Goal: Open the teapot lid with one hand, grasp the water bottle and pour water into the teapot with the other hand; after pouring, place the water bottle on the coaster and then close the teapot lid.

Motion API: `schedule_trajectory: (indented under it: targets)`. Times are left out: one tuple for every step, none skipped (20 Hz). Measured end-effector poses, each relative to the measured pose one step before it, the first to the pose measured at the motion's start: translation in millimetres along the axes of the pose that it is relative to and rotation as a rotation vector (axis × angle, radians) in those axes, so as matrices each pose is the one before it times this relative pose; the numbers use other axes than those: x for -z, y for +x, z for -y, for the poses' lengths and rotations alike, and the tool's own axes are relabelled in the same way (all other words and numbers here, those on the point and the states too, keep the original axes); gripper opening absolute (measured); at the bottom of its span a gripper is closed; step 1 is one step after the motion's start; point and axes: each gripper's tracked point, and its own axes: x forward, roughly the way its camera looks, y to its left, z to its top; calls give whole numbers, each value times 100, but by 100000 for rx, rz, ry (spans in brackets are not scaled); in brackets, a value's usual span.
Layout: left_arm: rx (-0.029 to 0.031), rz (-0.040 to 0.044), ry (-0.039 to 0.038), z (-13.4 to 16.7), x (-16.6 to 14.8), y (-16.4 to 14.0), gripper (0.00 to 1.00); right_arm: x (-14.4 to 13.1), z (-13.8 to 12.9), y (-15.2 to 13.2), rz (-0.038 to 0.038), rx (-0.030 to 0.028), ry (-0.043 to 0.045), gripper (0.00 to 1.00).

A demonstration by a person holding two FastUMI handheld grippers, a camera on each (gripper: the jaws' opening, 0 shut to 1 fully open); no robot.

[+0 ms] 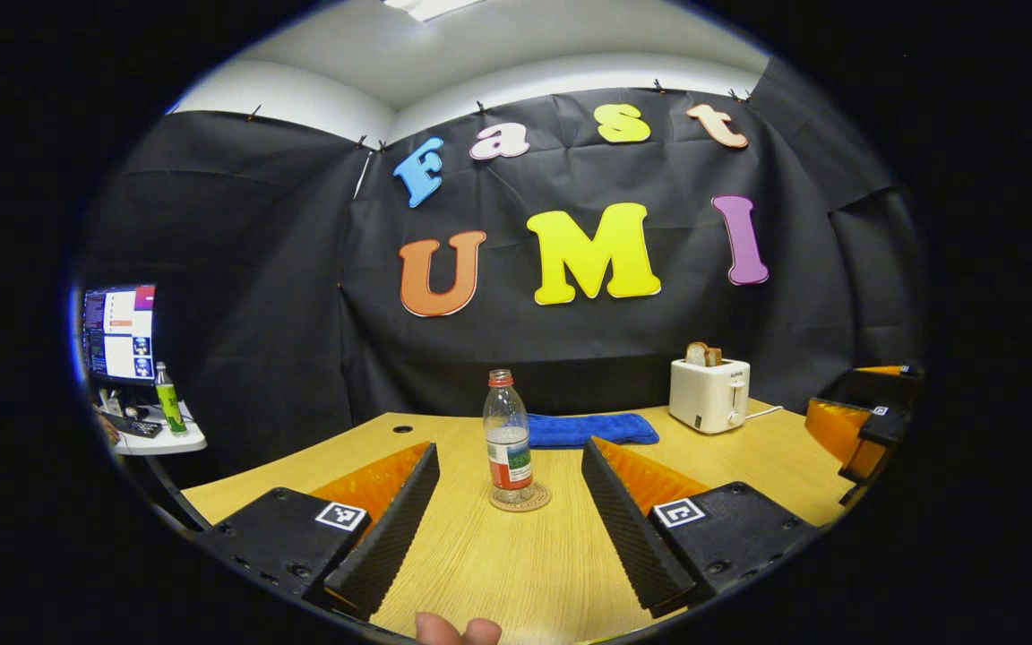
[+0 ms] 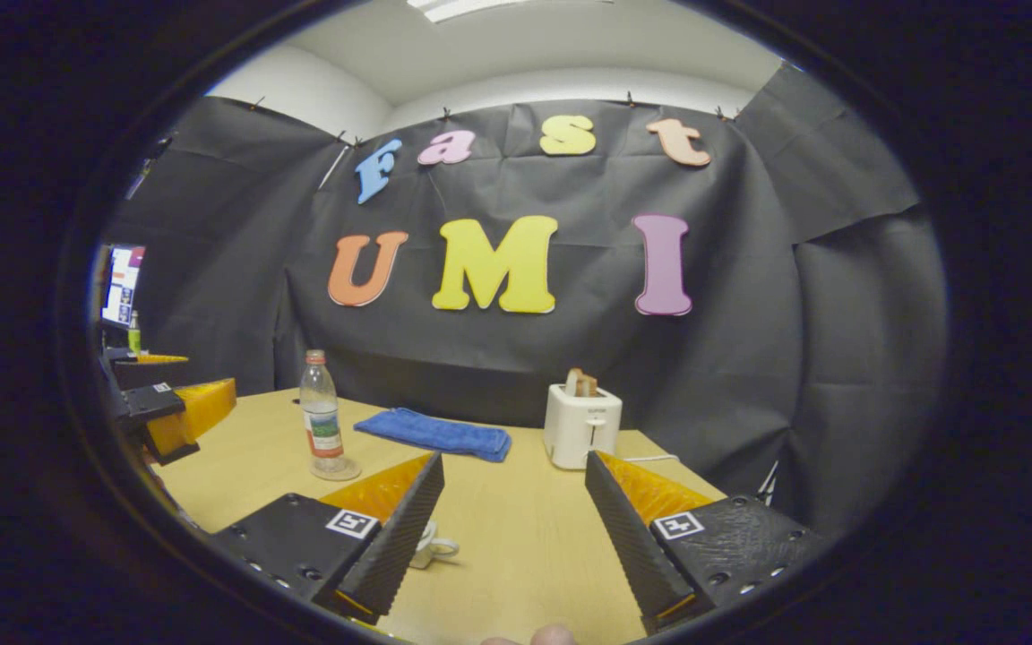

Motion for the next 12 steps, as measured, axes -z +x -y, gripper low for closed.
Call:
schedule_trajectory:
  targets:
    - [495, 243, -340, 258, -149, -252, 100, -183, 358, -511, 653, 1652, 75, 95]
    - [756, -218, -772, 289, 71, -274, 100, -147, 159, -462, 524, 1054, 277, 97]
    - [932, -47, -191, 261, -99, -172, 100, -51, 154, -248, 232, 1110, 133, 97]
    - [1006, 122, 1170, 142, -80, -94, 100, 3, 137, -97, -383, 804, -77, 96]
    - [-527, 343, 1978, -301, 22, -70, 100, 4, -118, -34, -267, 287, 144, 96]
    - [-1130, 282, 1960, -528, 75, -136, 100, -57, -172, -20, -278, 83, 430, 95]
    - [-613, 447, 1262, -199, -102, 75, 99, 48, -304, 18, -431, -349, 657, 95]
    - [-139, -133, 302, -190, 128, -19, 99, 5, -400, -126, -199, -490, 586, 95]
    - [307, -492, -304, 23, 241, -53, 99, -88, -387, -142, 113, -312, 424, 95]
    - [503, -579, -438, -107, 159, -10, 99, -252, -286, -56, 770, 47, 159, 95]
    - [-95, -692, -125, -224, 247, -64, 99, -240, -261, 23, 689, 178, 206, 97]
    - [-151, -533, -188, -319, 204, 3, 99, -192, -419, 48, 333, -400, 319, 95]
